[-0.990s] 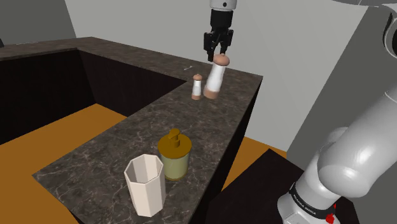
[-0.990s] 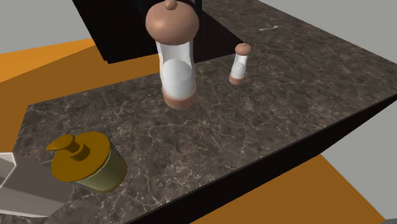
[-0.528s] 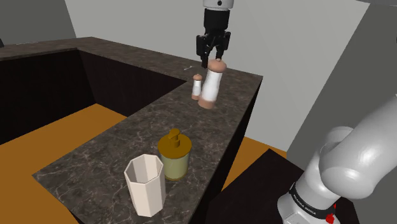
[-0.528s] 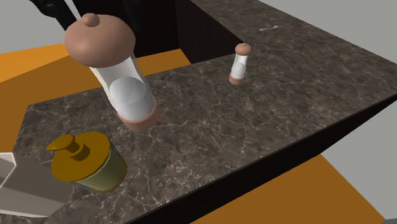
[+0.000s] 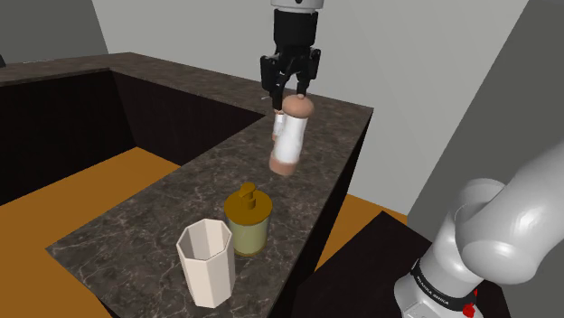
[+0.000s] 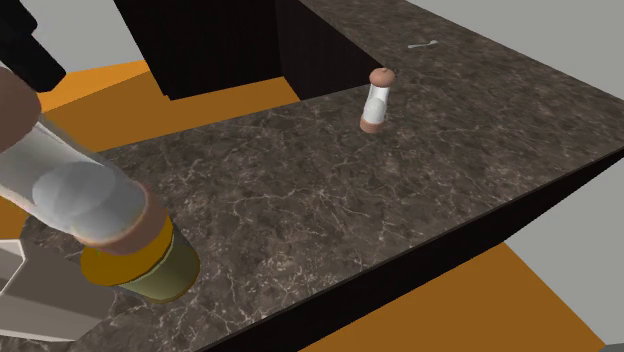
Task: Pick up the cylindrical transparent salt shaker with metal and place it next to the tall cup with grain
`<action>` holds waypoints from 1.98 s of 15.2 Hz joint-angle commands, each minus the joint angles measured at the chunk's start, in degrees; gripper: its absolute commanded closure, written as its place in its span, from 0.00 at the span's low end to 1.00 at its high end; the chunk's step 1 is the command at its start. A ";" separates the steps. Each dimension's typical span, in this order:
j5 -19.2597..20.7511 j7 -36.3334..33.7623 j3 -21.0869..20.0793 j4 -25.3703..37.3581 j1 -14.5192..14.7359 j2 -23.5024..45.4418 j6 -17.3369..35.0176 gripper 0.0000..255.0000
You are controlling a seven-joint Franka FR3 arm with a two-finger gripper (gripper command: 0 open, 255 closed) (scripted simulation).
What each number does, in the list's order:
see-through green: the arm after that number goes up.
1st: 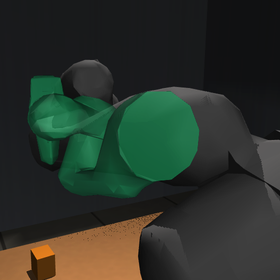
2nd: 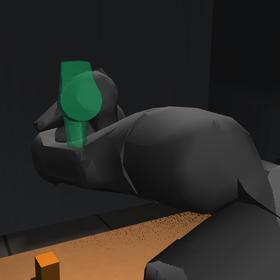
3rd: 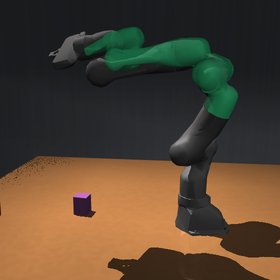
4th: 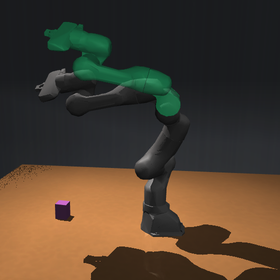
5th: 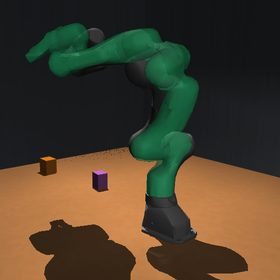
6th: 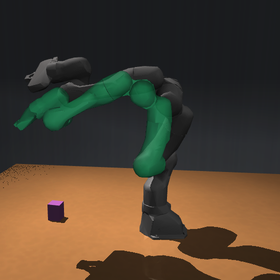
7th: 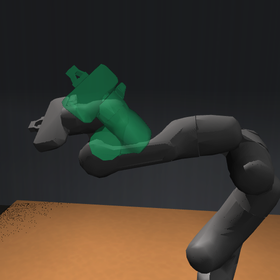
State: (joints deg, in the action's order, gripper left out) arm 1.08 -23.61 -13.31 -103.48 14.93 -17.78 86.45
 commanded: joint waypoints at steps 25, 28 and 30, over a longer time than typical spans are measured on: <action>0.48 -34.11 -22.60 11.04 10.98 12.92 -0.57 1.00; 0.04 -33.90 -22.42 7.93 10.93 12.12 1.90 1.00; -0.20 -33.80 -22.34 5.96 10.92 11.68 3.52 1.00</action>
State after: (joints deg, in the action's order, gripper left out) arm 0.94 -57.50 -35.70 -96.51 25.88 -5.98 89.01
